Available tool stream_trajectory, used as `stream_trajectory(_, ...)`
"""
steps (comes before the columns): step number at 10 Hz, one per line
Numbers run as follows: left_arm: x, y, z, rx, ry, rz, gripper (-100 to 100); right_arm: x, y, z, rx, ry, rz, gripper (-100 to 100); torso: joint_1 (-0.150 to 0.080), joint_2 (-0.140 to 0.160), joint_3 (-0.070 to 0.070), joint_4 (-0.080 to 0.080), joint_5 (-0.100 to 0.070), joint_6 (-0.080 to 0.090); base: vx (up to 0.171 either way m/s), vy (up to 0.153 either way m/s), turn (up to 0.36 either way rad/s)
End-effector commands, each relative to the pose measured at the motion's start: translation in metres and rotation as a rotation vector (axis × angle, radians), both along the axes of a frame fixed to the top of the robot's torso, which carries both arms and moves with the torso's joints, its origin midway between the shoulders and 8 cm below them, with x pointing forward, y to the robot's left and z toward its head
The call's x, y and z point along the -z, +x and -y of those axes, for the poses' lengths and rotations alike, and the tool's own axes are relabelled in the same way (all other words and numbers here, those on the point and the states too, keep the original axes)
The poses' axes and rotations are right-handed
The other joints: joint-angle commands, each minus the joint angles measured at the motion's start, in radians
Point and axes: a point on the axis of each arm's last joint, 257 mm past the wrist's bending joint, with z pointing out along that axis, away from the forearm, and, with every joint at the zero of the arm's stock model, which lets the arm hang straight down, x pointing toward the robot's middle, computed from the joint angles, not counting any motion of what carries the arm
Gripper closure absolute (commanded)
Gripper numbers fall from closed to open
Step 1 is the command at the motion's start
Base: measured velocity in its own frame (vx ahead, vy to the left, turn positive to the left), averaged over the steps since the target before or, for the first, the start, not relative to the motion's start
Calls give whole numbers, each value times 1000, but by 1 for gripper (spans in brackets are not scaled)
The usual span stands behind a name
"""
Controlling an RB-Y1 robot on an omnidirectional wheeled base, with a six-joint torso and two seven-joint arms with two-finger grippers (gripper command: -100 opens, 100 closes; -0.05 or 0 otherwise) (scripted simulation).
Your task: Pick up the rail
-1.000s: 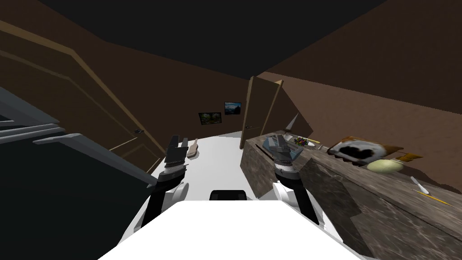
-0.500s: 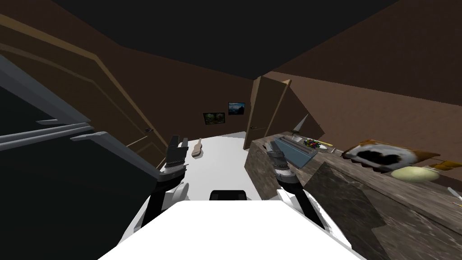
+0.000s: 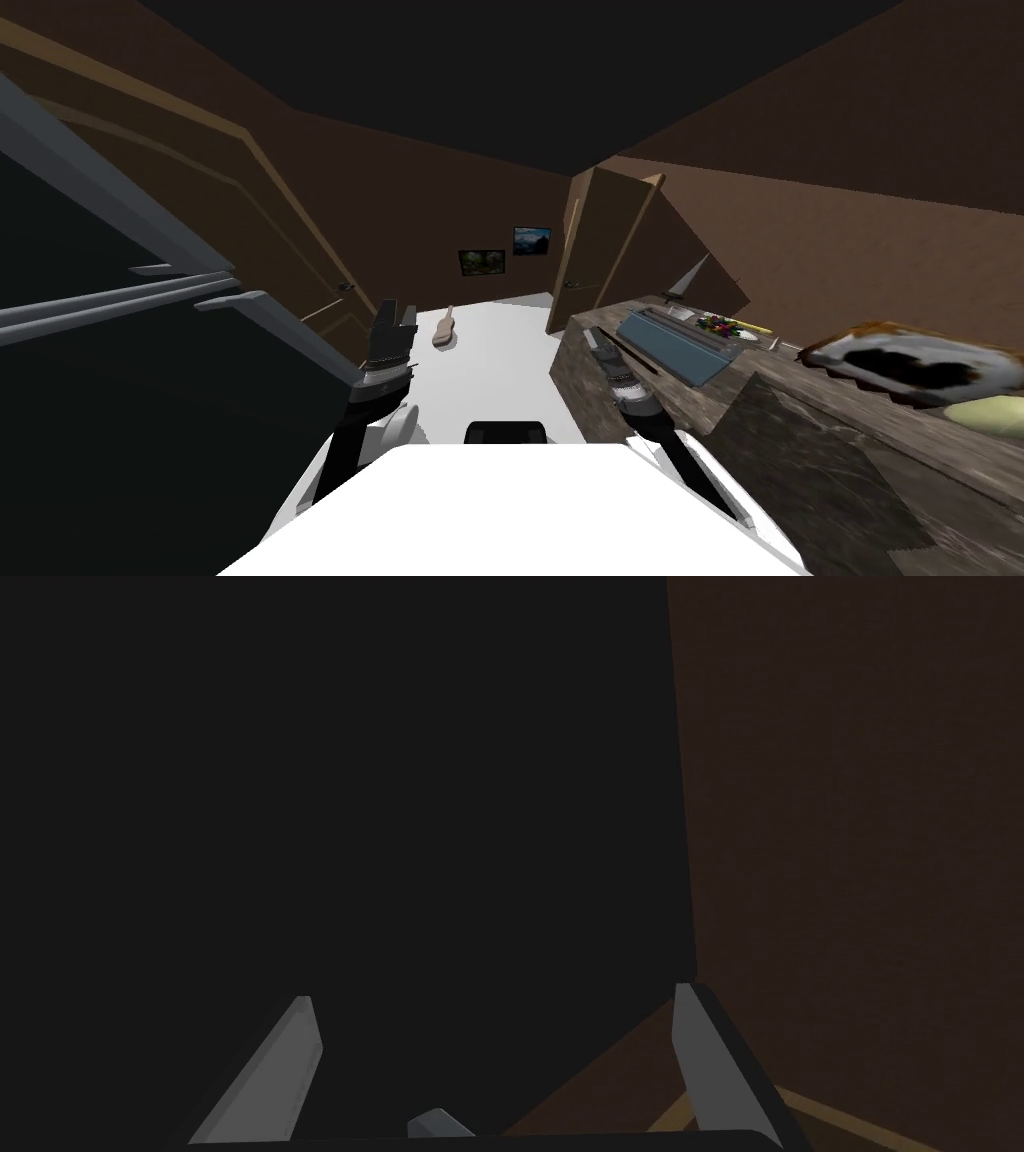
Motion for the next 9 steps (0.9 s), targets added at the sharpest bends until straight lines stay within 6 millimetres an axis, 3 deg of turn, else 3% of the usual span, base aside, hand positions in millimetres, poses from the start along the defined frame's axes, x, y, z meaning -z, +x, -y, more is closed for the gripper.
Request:
stream_trajectory(1, 0, 0, 0, 0, 0, 0, 0, 16, -1, 4, -4, -20, -35, -100, 0, 0, 0, 0, 0, 0, 29, 86, 33)
stream_trajectory(2, 0, 0, 0, 0, 0, 0, 0, 41, -4, 10, -10, -54, -96, -100, -2, 0, 0, 0, 0, 0, 50, 91, 61)
stream_trajectory(3, 0, 0, 0, 0, 0, 0, 0, 45, -4, 11, -9, -58, -103, -100, -2, -1, 0, 0, 0, 0, 43, 71, 53)
stream_trajectory(4, 0, 0, 0, 0, 0, 0, 0, 67, -9, 17, -19, -94, -160, -100, -3, 0, 0, 0, -1, 0, 68, 80, 114)
stream_trajectory(5, 0, 0, 0, 0, 0, 0, 0, 74, -9, 21, -13, -99, -176, -100, -3, -2, -1, 0, -1, 0, 61, 71, 48)
stream_trajectory(6, 0, 0, 0, 0, 0, 0, 0, 97, -16, 28, -20, -134, -235, -100, -4, -1, -1, 0, -1, 0, 63, 78, 111)
stream_trajectory(9, 0, 0, 0, 0, 0, 0, 0, 135, -28, 48, -18, -190, -334, -100, -4, -1, -1, 0, -1, 0, 59, 59, 63)
